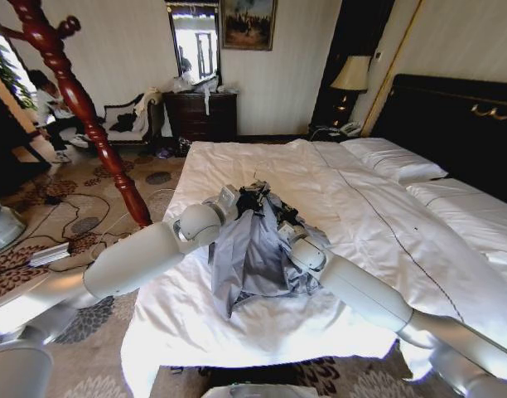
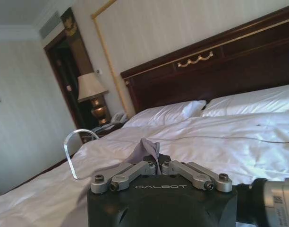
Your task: Pick up the clothes from the bed and hang them on the clothes hanger.
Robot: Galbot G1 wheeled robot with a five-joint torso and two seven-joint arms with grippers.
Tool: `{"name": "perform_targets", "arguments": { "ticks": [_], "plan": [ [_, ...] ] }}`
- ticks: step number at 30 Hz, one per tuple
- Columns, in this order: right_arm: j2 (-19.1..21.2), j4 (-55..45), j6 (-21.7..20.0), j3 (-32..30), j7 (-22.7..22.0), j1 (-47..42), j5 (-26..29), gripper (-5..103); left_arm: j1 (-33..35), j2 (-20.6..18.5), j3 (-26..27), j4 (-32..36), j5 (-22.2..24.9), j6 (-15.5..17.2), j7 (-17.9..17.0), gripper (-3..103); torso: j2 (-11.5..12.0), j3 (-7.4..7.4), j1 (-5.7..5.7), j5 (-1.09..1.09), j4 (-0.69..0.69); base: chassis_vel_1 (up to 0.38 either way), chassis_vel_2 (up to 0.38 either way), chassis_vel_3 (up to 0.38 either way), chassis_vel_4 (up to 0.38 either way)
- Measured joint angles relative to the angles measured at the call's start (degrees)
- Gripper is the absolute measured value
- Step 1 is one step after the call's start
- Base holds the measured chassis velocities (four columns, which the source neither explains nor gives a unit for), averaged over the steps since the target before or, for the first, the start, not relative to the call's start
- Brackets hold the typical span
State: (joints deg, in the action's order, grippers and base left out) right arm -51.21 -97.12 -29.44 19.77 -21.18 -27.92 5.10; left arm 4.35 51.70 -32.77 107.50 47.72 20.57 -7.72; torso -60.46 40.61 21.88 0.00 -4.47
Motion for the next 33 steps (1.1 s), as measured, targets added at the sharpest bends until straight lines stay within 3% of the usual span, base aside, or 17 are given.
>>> {"name": "perform_targets", "arguments": {
  "ticks": [10, 15, 19, 22, 24, 28, 30, 33],
  "plan": [
    [0.2, -2.0, 1.8, -3.6, 0.0, -3.1, -2.3, 18, -0.2, -2.0, -2.4, 2.2, 0.9, -1.2, 1.6, 0, 0.0, 0.0, 0.0, 0.0, 0.0, 0.0, 0.0, 0.0, 0.0],
    [0.4, -3.8, 2.2, -5.8, 0.0, -4.6, -2.6, 18, -0.3, -2.1, -3.2, 3.6, 2.4, -2.5, -0.2, -2, 0.0, 0.0, 0.0, -0.01, 0.01, 0.0, 0.0, 0.0, 0.0],
    [0.7, -4.5, 2.5, -6.9, 0.0, -5.6, -2.8, 18, -0.6, -2.8, -3.7, 5.4, 4.9, -2.5, -0.7, 10, 0.0, 0.0, -0.01, 0.01, -0.01, 0.0, 0.0, 0.0, 0.0],
    [1.0, -5.1, 3.1, -7.7, 0.1, -6.4, -3.0, 18, -1.4, -4.3, -4.6, 7.1, 6.4, -2.6, -0.1, 26, 0.0, 0.0, 0.0, 0.0, 0.02, 0.0, 0.0, 0.0, 0.0],
    [1.1, -5.1, 3.3, -8.0, 0.1, -6.6, -3.0, 18, -1.7, -4.7, -4.9, 7.6, 6.5, -2.6, 0.2, 26, 0.0, 0.0, -0.01, 0.0, 0.02, 0.0, 0.0, 0.0, 0.0],
    [1.2, -5.4, 3.6, -8.6, 0.3, -7.2, -3.1, 18, -2.5, -6.1, -5.8, 9.3, 6.8, -2.5, 0.7, 48, 0.0, 0.0, 0.0, 0.0, 0.0, 0.0, 0.0, 0.0, 0.0],
    [1.2, -5.5, 3.6, -8.7, 0.3, -7.2, -3.1, 18, -2.6, -6.4, -6.0, 9.8, 6.9, -2.4, 0.7, 48, 0.0, 0.0, 0.0, 0.0, 0.01, 0.0, 0.0, 0.0, 0.0],
    [1.2, -5.7, 3.6, -8.9, 0.1, -7.4, -3.1, 18, -2.8, -7.2, -5.9, 11.3, 7.4, -2.2, 0.4, 64, 0.0, 0.0, -0.01, 0.0, 0.0, 0.0, 0.0, 0.0, 0.0]
  ]
}}
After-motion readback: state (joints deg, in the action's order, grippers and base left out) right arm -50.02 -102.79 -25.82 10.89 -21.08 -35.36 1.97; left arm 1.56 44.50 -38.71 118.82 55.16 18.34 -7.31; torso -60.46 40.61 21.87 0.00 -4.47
